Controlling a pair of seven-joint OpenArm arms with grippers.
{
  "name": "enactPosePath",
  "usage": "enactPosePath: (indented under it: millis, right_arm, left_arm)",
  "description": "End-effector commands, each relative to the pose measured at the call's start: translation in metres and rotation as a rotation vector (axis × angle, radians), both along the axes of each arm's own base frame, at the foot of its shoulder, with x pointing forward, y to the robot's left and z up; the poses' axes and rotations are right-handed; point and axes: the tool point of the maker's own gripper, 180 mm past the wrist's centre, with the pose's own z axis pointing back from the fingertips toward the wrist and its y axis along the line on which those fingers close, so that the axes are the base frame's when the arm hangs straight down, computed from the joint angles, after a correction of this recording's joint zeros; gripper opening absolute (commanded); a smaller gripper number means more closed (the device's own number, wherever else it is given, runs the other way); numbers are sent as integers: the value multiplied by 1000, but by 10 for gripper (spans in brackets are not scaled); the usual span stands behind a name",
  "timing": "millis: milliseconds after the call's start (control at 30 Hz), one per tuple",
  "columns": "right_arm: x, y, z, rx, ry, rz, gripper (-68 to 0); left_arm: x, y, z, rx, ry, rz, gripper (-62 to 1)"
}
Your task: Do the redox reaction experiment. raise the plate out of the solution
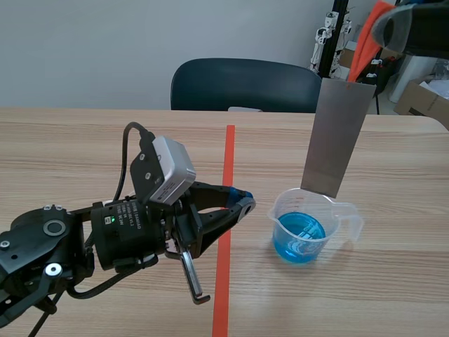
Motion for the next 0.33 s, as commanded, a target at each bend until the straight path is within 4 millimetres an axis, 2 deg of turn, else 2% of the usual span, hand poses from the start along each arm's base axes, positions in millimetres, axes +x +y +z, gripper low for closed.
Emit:
enactPosePath:
  millis: [0,300]
  right_arm:
    - [2,1,12,18,-30,4,-673]
    - [2,1,12,18,-30,4,-673]
  left_arm:
    - [5,0,12,-36,-20,11,-582]
    - [5,0,12,-39,-23,15,-582]
